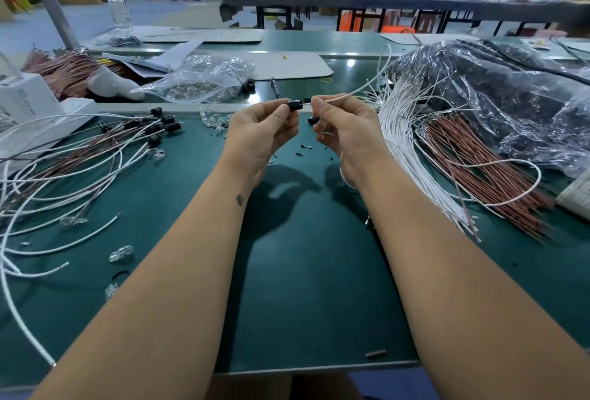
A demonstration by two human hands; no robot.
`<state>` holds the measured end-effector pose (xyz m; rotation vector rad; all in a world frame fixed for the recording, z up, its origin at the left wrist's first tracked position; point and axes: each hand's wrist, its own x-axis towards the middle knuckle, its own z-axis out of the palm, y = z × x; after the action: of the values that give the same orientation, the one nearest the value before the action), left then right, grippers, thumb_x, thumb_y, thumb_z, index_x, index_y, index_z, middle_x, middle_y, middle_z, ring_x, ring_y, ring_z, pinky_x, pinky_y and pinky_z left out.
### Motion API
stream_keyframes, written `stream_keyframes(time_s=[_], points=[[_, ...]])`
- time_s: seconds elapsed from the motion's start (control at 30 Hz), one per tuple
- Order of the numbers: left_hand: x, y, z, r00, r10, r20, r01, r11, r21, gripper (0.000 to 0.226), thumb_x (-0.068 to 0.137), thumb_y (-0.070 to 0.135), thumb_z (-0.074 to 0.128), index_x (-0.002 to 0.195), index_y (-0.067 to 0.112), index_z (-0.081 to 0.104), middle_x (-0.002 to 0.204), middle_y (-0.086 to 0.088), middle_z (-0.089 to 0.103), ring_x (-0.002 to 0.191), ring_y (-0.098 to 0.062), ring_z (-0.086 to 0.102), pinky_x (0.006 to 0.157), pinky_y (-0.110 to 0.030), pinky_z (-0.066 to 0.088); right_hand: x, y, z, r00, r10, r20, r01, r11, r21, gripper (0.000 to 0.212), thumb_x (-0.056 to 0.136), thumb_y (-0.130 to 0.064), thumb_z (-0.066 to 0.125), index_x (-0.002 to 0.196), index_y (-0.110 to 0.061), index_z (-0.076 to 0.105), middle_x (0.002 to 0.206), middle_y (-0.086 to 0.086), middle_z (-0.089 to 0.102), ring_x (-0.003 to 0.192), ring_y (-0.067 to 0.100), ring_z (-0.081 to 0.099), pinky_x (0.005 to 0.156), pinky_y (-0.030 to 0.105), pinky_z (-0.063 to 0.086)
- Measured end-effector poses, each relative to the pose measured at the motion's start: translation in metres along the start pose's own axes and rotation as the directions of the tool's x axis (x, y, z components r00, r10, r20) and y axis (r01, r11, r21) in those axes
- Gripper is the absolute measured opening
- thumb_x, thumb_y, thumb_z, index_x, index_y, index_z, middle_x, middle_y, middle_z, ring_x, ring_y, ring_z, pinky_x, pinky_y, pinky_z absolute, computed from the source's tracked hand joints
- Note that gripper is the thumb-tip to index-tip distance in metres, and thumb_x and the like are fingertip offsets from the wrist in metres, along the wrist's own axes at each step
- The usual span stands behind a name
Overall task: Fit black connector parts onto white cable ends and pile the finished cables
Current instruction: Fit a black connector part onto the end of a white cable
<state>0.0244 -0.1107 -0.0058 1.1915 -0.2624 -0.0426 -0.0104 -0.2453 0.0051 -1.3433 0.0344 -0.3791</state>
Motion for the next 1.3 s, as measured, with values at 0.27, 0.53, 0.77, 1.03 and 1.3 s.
stream_keyframes(time_s=[0.27,0.53,0.77,1.03,1.3], points=[[-0.0026,0.0019,0.0009,0.999,-0.015,0.036,0.014,0.999,0.041,0.012,0.094,0.0,0.056,0.101,0.001,0.065,0.085,-0.009,0.069,0.073,-0.01,0.068,0.072,-0.019,0.055,0.0009,0.0013,0.0011,1.0,-0.009,-0.023,0.008,0.998,-0.055,0.017,0.084,-0.015,0.073,0.068,-0.022,0.069,0.07,0.001,0.062,0.054,0.007,0.055,0.059,0.022,0.046],[-0.0035,0.0025,-0.0005,0.995,-0.051,0.089,0.05,0.999,0.019,0.013,0.092,-0.003,0.057,0.1,0.002,0.065,0.082,-0.007,0.071,0.074,-0.01,0.068,0.071,-0.019,0.054,0.0012,0.0022,0.0022,0.999,0.035,0.01,-0.034,0.999,-0.009,0.015,0.084,-0.017,0.073,0.069,-0.022,0.071,0.07,-0.002,0.065,0.054,0.009,0.054,0.06,0.022,0.044],[-0.0053,0.0028,0.0002,0.998,-0.02,0.051,0.018,0.999,0.045,0.017,0.088,-0.009,0.059,0.101,0.001,0.065,0.086,-0.01,0.069,0.077,-0.014,0.068,0.073,-0.02,0.055,0.0032,0.001,0.0009,0.999,0.024,0.025,-0.024,1.0,0.008,0.02,0.092,-0.024,0.063,0.081,-0.013,0.075,0.072,0.004,0.066,0.057,0.014,0.056,0.059,0.023,0.048],[-0.005,0.003,-0.0013,0.998,-0.031,0.058,0.033,0.999,-0.029,0.016,0.086,-0.007,0.061,0.1,-0.001,0.066,0.089,-0.012,0.071,0.079,-0.015,0.069,0.073,-0.02,0.055,0.0039,0.0028,-0.0037,0.992,0.081,0.099,-0.088,0.994,0.067,0.026,0.099,-0.033,0.052,0.099,-0.021,0.075,0.07,-0.003,0.056,0.058,0.01,0.052,0.06,0.021,0.047],[-0.0061,0.0029,-0.0007,0.993,-0.006,0.122,0.016,0.996,-0.085,0.019,0.085,-0.013,0.059,0.098,0.0,0.066,0.085,-0.009,0.075,0.08,-0.021,0.073,0.072,-0.021,0.056,0.0023,0.0052,0.0055,0.974,0.13,0.184,-0.14,0.989,0.041,0.023,0.098,-0.026,0.053,0.108,-0.016,0.071,0.072,0.0,0.056,0.057,0.013,0.051,0.06,0.022,0.046]])
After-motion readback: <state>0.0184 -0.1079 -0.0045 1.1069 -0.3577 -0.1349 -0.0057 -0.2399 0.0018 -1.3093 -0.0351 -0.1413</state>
